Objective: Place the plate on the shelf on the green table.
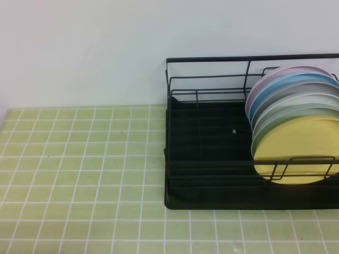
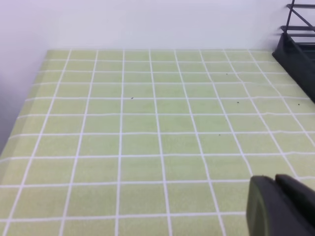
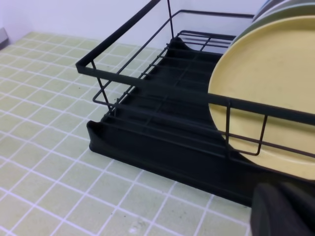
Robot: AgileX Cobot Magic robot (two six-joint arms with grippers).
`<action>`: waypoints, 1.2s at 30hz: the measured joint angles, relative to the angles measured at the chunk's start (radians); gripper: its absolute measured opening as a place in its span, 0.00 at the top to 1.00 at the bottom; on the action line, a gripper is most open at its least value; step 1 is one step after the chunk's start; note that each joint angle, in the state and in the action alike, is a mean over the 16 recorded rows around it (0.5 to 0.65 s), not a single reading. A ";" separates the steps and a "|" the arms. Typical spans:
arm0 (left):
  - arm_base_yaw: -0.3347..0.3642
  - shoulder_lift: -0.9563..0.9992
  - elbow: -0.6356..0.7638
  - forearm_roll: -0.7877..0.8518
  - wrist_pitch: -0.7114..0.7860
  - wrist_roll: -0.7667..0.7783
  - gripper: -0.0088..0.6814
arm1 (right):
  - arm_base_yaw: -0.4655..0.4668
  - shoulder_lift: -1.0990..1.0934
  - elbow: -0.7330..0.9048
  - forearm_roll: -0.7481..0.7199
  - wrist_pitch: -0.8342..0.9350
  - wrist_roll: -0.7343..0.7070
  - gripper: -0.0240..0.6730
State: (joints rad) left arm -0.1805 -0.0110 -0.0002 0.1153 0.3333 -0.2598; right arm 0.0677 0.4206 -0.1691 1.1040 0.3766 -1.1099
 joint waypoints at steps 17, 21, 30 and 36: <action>0.000 0.000 0.000 0.000 -0.002 0.000 0.99 | 0.000 -0.290 0.091 -0.721 -0.170 0.658 0.97; 0.000 -0.001 0.000 0.000 -0.003 0.000 0.99 | -0.001 -0.377 0.135 -1.014 -0.161 0.964 0.97; 0.000 0.000 0.000 0.000 -0.005 0.000 0.99 | -0.002 -0.458 0.196 -1.202 -0.100 1.211 0.97; 0.000 0.002 0.000 0.000 -0.006 0.000 0.99 | -0.002 -0.456 0.196 -1.184 -0.075 1.218 0.97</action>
State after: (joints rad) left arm -0.1805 -0.0093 -0.0002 0.1153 0.3272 -0.2598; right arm 0.0659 -0.0357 0.0267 -0.0804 0.3013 0.1080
